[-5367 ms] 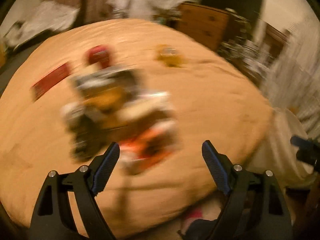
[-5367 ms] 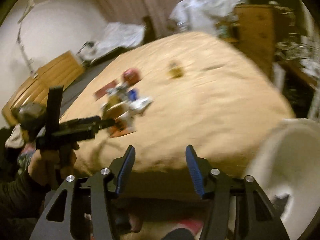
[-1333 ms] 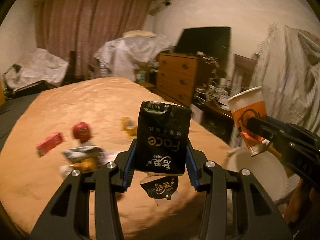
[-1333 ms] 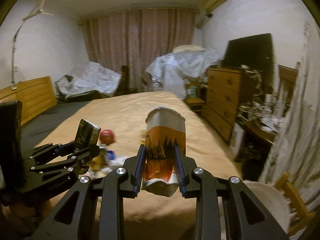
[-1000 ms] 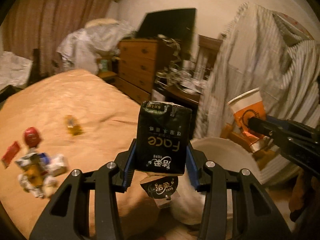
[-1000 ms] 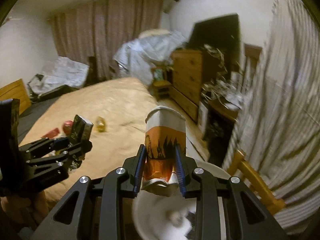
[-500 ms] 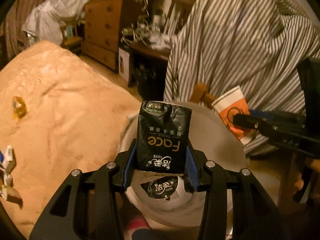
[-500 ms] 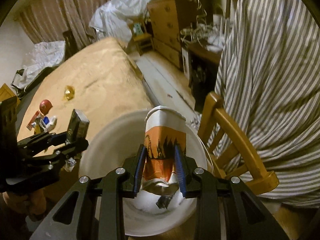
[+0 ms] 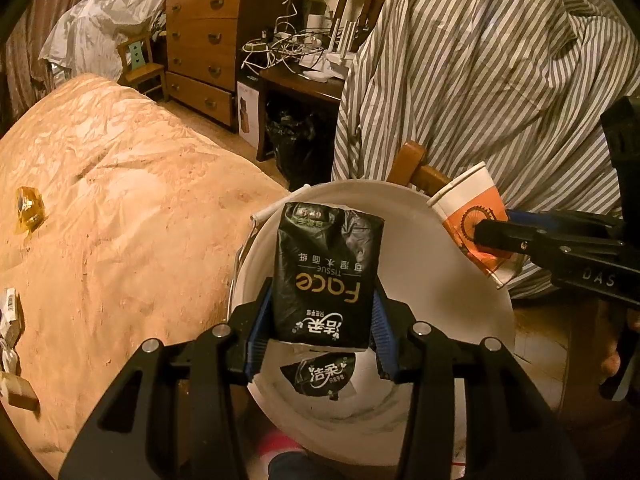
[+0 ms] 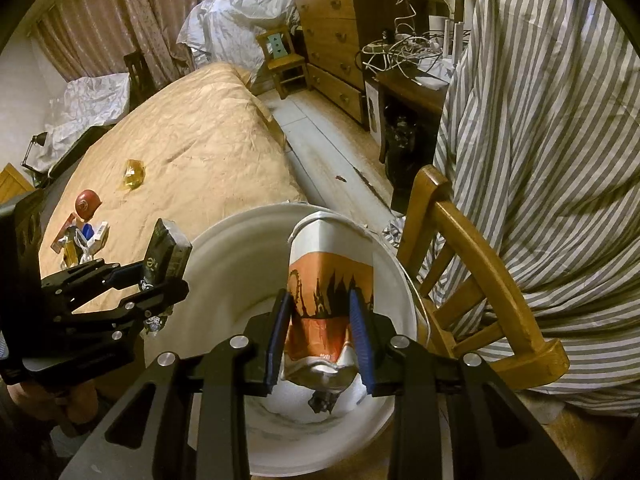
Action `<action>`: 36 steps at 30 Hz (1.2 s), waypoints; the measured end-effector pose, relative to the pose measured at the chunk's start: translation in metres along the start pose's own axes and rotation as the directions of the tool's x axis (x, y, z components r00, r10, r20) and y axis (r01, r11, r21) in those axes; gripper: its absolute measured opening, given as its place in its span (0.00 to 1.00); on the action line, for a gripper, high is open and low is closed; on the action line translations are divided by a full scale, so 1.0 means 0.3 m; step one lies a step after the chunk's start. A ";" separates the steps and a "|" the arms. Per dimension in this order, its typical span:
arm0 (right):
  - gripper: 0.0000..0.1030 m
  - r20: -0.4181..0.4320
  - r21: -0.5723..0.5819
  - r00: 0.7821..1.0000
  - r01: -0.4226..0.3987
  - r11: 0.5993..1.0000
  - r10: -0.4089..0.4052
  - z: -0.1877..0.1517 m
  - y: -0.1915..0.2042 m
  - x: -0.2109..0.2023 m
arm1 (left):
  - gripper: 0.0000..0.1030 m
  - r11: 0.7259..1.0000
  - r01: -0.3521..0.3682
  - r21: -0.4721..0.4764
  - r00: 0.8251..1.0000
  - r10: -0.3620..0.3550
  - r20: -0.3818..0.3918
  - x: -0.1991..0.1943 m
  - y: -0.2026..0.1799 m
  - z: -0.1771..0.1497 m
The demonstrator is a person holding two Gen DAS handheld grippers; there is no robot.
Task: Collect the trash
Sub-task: 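Open both tools to drop the tissue pack and paper cup into the bucket, then grasp the white cloth with the left tool while the right tool grasps the sponge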
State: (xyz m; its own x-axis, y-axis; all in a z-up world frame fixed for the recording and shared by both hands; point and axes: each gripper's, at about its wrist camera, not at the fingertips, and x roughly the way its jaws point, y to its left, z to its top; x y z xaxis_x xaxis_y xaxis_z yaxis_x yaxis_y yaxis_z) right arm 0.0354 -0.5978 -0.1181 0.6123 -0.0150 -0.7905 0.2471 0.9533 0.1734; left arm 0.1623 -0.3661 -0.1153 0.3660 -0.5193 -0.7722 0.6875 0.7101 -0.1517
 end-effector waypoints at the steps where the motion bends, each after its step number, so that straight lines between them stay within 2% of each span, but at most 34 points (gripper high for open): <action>1: 0.33 0.001 0.001 1.000 0.001 1.000 -0.001 -0.001 -0.001 0.000 | 0.46 1.000 -0.007 0.002 1.000 0.007 0.007 -0.006 -0.005 -0.001; 4: 0.37 0.007 0.013 1.000 -0.008 1.000 0.007 -0.002 -0.009 -0.005 | 0.76 1.000 -0.026 -0.003 0.999 0.026 0.028 -0.020 0.001 0.000; 5: 0.38 0.009 0.016 1.000 -0.009 1.000 0.009 -0.004 -0.011 -0.004 | 0.78 0.999 -0.034 -0.003 0.999 0.034 0.037 -0.026 0.002 0.001; 15: 0.39 0.038 0.026 0.999 -0.021 0.999 0.020 -0.010 -0.014 -0.029 | 0.78 0.999 -0.037 -0.003 0.998 0.037 0.046 -0.053 0.014 0.000; 19: 0.39 0.071 -0.011 0.997 -0.026 1.000 0.027 -0.003 0.039 -0.060 | 0.78 0.999 -0.044 -0.011 0.997 0.045 0.057 -0.081 0.045 -0.020; 22: 0.43 0.122 -0.067 0.991 -0.038 0.997 0.046 -0.007 0.125 -0.100 | 0.78 0.998 -0.065 -0.014 0.995 0.066 0.072 -0.121 0.087 -0.047; 25: 0.48 0.177 -0.143 0.979 -0.073 0.987 0.098 -0.020 0.249 -0.137 | 0.78 0.994 -0.102 -0.028 0.991 0.104 0.084 -0.171 0.167 -0.090; 29: 0.54 0.189 -0.238 0.964 -0.141 0.961 0.188 -0.041 0.441 -0.125 | 0.78 0.979 -0.160 -0.123 0.982 0.171 0.081 -0.240 0.367 -0.179; 33: 0.56 0.146 -0.323 0.949 -0.221 0.920 0.279 -0.059 0.661 -0.051 | 0.78 0.938 -0.222 -0.267 0.966 0.249 0.073 -0.334 0.600 -0.297; 36: 0.56 0.083 -0.374 0.938 -0.283 0.883 0.335 -0.082 0.838 0.043 | 0.78 0.896 -0.268 -0.354 0.948 0.311 0.070 -0.419 0.761 -0.392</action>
State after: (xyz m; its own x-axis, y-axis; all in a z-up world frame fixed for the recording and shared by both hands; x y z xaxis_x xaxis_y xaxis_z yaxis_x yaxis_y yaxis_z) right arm 0.0871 -0.3510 -0.0991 0.7197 0.2808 -0.6349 -0.2356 0.9591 0.1571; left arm 0.1996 -0.0829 -0.1254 0.6044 -0.3046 -0.7362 0.2957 0.9438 -0.1477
